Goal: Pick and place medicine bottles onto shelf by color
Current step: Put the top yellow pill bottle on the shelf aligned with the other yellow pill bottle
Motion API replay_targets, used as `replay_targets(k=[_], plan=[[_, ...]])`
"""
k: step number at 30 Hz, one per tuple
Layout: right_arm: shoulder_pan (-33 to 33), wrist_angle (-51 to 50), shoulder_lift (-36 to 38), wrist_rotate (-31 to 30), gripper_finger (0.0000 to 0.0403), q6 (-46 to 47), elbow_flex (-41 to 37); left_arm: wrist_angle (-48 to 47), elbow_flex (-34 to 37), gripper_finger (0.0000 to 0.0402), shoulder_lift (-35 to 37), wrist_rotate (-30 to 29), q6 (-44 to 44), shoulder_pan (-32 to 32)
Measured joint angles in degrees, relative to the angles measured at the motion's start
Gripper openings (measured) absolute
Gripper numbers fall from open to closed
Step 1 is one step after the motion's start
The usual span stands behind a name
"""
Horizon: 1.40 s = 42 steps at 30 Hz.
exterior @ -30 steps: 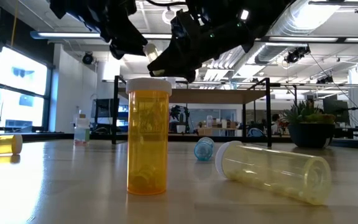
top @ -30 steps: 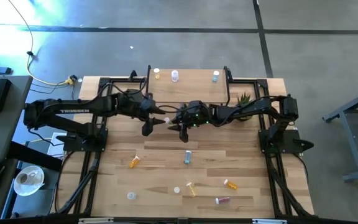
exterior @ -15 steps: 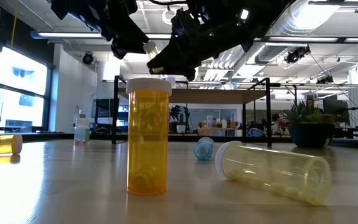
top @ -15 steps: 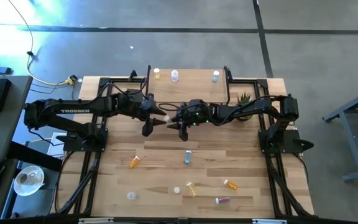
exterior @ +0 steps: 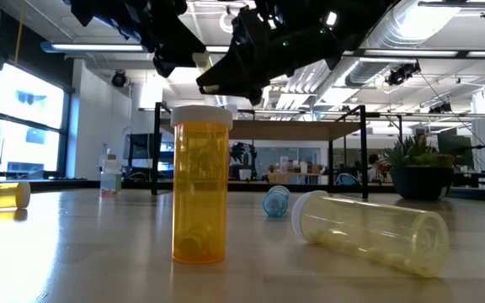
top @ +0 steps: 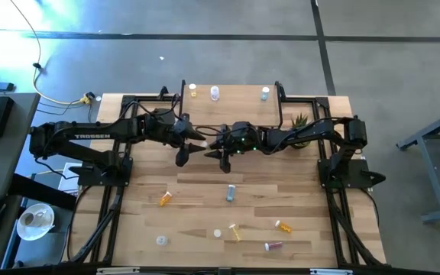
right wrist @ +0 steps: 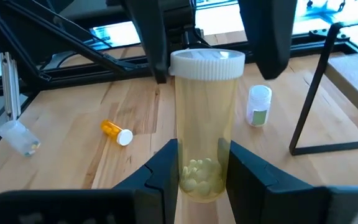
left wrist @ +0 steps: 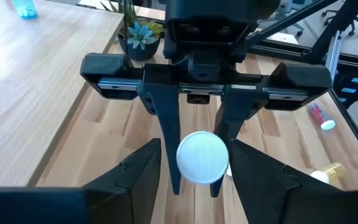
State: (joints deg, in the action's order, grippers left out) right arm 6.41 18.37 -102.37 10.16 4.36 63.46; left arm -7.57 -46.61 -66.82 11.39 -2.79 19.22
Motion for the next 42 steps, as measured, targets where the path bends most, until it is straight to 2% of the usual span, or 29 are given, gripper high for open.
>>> replay_targets(k=[16,42], plan=[[-0.04,0.66,-0.04,0.21,0.0098,-0.33,0.0,0.16,0.02,0.0116,-1.84,0.6,1.49,-0.02],[0.6,-0.02,-0.02,-1.05,0.0099,0.37,0.09,0.81,0.04,0.0104,-1.84,-0.1,1.49,0.0]])
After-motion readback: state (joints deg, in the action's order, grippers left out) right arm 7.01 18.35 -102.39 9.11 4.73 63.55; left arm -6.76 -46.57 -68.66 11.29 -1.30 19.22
